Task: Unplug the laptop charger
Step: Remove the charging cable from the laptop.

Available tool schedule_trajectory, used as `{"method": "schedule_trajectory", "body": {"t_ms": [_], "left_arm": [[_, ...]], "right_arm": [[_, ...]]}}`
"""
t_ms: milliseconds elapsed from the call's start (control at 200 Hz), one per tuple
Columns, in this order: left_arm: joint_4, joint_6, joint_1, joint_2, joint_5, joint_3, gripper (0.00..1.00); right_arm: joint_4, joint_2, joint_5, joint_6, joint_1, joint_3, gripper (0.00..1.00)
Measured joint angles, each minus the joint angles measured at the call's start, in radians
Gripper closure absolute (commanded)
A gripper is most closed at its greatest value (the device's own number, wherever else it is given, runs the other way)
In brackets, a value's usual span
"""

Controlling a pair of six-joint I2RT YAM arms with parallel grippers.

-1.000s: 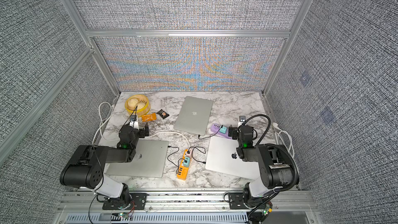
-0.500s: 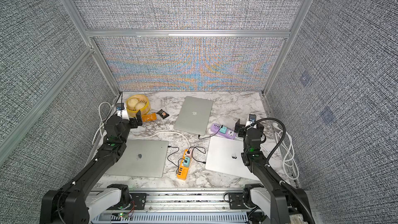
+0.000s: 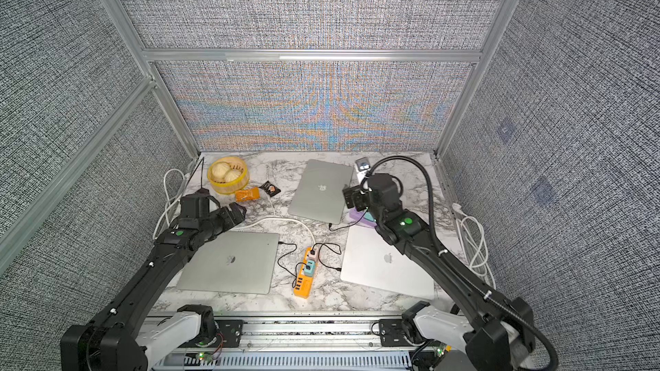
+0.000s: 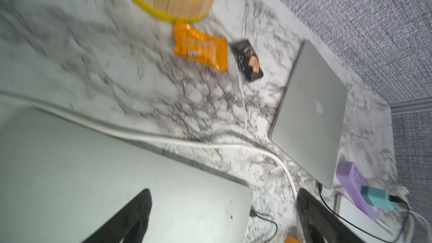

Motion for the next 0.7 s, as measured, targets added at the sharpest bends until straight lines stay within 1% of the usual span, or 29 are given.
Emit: {"method": "schedule_trajectory", "body": {"t_ms": [165, 330, 390, 450, 505, 700], "left_arm": [[0.044, -0.154, -0.001, 0.018, 0.147, -0.111, 0.16], [0.1, -0.246, -0.002, 0.018, 0.231, -0.175, 0.2], [0.116, -0.258, -0.003, 0.02, 0.253, -0.192, 0.23], [0.136, -0.277, -0.003, 0.024, 0.27, -0.212, 0.23], [0.161, -0.299, -0.003, 0.034, 0.287, -0.234, 0.23], [0.215, -0.347, -0.003, 0.083, 0.336, -0.264, 0.23]], "right_arm": [[-0.084, 0.216, -0.169, -0.037, 0.142, 0.171, 0.01], [-0.143, 0.435, -0.311, -0.104, 0.222, 0.315, 0.02], [-0.143, 0.494, -0.351, -0.119, 0.23, 0.346, 0.05], [-0.137, 0.547, -0.397, -0.13, 0.233, 0.361, 0.06], [-0.135, 0.589, -0.431, -0.142, 0.238, 0.366, 0.09], [-0.083, 0.691, -0.525, -0.176, 0.266, 0.356, 0.24]]}}
